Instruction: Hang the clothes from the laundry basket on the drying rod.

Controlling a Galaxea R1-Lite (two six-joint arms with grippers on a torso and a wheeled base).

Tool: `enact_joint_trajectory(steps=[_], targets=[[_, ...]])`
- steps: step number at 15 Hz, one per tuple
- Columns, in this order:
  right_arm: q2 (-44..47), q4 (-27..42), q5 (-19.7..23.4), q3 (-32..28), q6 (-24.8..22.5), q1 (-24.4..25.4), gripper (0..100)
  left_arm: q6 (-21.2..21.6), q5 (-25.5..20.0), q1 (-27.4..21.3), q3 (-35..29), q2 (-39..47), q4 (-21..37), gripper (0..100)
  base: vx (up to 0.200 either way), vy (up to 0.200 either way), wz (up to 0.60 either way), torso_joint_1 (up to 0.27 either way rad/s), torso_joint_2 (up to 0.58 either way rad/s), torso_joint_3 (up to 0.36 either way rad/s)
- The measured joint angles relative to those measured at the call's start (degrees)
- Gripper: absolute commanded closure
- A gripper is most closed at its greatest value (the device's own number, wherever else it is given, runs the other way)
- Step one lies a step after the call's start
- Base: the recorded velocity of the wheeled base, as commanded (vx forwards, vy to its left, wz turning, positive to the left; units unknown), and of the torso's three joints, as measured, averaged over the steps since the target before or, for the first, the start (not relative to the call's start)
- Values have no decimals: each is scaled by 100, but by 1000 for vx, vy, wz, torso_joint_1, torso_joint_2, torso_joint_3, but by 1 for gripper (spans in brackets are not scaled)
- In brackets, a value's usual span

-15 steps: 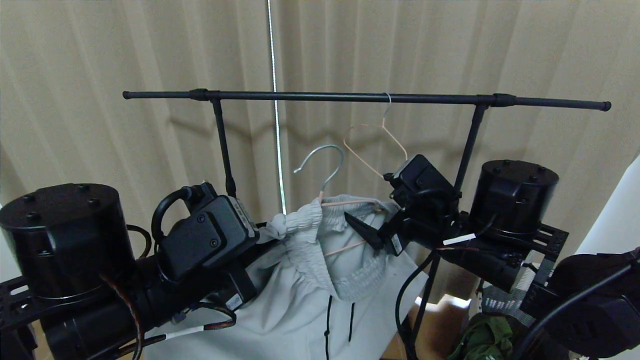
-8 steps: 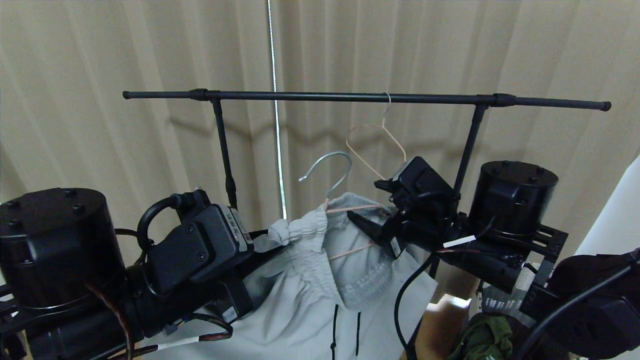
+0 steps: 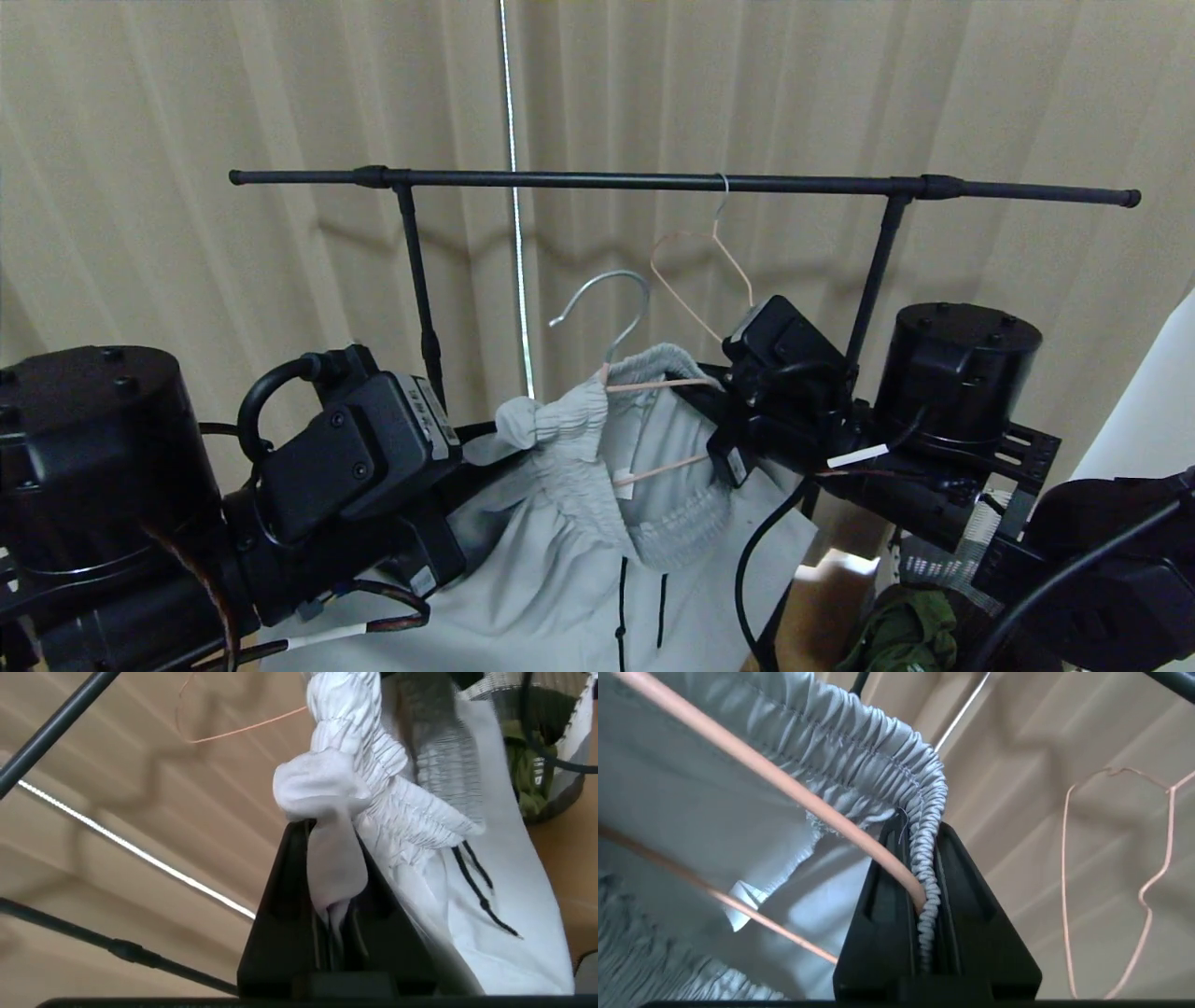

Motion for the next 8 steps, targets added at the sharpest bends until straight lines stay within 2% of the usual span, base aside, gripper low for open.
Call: enact_joint_trajectory(steps=[1, 2, 5, 8], targets=[[-12, -11, 0, 30, 5, 0, 100, -26, -2, 60, -5, 2, 0, 100, 0, 0, 0, 0, 0, 0], [-33, -49, -2, 63, 0, 0, 100, -96, -7, 121, -11, 6, 5, 0, 0, 0, 0, 0, 0, 0], [-94, -66, -61, 149, -6, -16, 100, -502, 17, 226, -38, 6, 11, 0, 0, 0, 0, 0, 0, 0], [-141, -62, -82, 149, -4, -77, 100, -567, -5, 352, -27, 9, 5, 0, 0, 0, 0, 0, 0, 0]])
